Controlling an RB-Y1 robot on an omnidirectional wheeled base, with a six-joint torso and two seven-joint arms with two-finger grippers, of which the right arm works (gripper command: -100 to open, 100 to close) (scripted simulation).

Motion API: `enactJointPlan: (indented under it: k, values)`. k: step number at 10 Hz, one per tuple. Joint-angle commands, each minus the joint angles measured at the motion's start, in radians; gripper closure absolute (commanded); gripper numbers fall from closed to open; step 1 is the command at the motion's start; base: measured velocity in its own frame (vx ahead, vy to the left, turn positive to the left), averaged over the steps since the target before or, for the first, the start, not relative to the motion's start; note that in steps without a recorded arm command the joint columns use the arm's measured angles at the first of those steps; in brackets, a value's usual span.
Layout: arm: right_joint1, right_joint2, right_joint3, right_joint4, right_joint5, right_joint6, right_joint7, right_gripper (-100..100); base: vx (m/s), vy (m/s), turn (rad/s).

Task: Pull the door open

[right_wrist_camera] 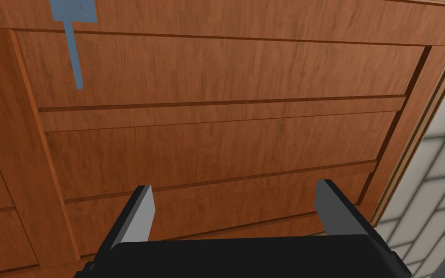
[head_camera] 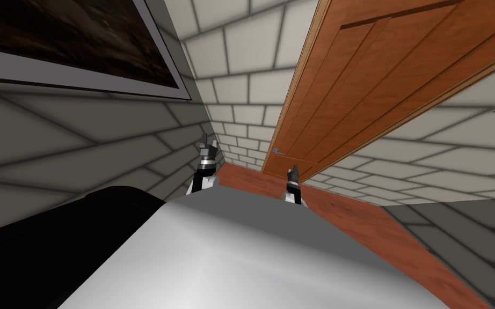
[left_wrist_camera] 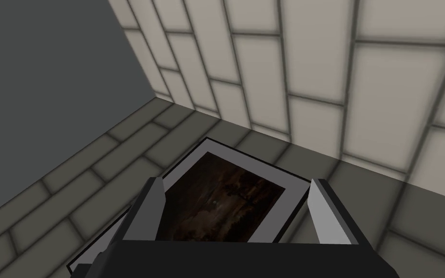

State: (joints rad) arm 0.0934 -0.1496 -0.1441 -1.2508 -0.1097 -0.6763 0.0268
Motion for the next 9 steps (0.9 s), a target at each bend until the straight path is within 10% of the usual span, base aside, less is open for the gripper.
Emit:
enactJointPlan:
  k: [1, 9]
  values:
    - [-0.012, -0.002, -0.004, 0.047, -0.006, -0.013, -0.003, -100, 0.059, -0.002, 0.058]
    - [-0.079, -0.019, -0.028, 0.252, -0.036, -0.058, -0.019, -100, 0.075, -0.017, 0.093]
